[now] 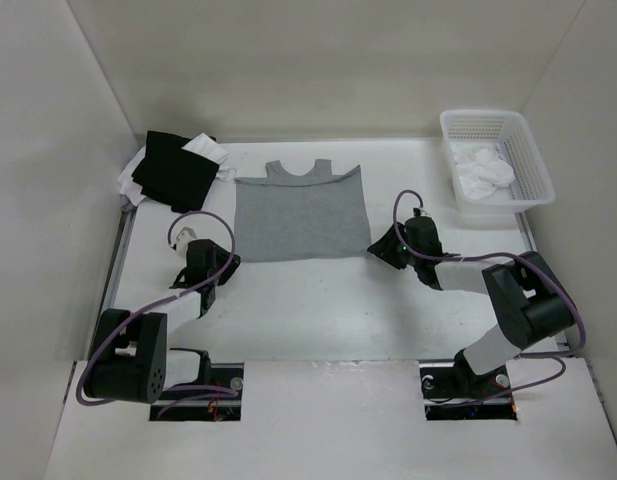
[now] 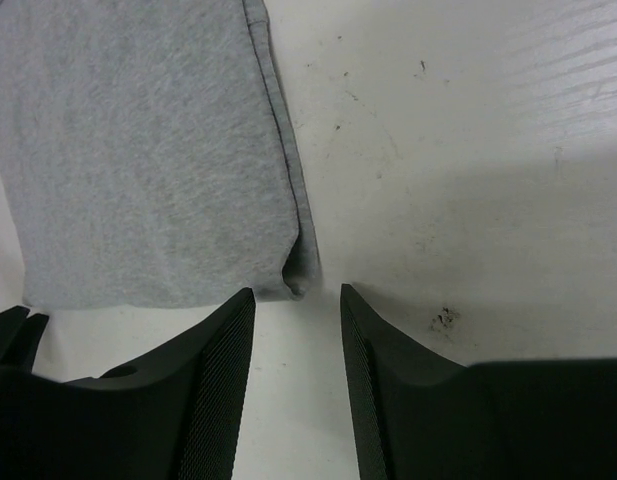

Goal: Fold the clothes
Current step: Fold the tank top

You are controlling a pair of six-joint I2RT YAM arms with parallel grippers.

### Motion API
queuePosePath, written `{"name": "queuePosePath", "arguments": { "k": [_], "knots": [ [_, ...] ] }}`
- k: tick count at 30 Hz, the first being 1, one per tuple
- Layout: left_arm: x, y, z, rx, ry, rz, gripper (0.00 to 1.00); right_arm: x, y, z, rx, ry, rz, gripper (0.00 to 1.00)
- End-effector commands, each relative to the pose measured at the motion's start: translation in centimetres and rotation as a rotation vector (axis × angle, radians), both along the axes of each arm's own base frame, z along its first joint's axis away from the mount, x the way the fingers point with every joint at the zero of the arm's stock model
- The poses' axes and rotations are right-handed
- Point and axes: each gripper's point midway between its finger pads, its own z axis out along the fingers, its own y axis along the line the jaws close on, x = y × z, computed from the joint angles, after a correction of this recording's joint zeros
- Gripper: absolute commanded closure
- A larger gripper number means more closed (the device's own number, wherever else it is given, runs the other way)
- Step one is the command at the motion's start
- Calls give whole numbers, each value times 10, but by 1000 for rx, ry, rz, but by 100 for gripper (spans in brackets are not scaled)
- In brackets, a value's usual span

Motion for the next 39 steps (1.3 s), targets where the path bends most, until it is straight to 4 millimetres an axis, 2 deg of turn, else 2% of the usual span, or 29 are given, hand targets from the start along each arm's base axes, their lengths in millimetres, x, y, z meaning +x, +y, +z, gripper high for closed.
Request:
{"name": "queuePosePath", "arguments": {
  "k": [1, 6, 13, 19, 24, 29, 33, 37, 39],
  "knots": [
    [6, -4, 2, -17, -8, -11, 68, 12, 6, 13, 70, -57, -3, 57],
    [8, -4, -3, -17, 9, -7, 76, 12, 9, 6, 68, -41, 1, 59],
    [14, -1, 3, -6, -12, -2, 90, 15, 11, 1, 78, -29, -1, 62],
    [22, 1, 14, -5, -68, -3, 95, 17, 10, 2, 77, -33, -9, 87],
    [27, 3, 36, -12, -143, 5, 99, 18, 9, 18, 83, -86, -12, 95],
    [19, -2, 78, -25, -243, -13, 100, 9, 4, 51, 79, -166, -8, 96],
    [0, -1, 129, -34, -348, -21, 100, -17, -2, 84, 66, -225, 10, 97],
    [-32, 2, 207, -2, -496, -44, 100, -61, -10, 132, 40, -310, 35, 97],
    [-53, 6, 245, 23, -567, -47, 100, -87, -18, 168, 26, -376, 38, 97]
  ]
}}
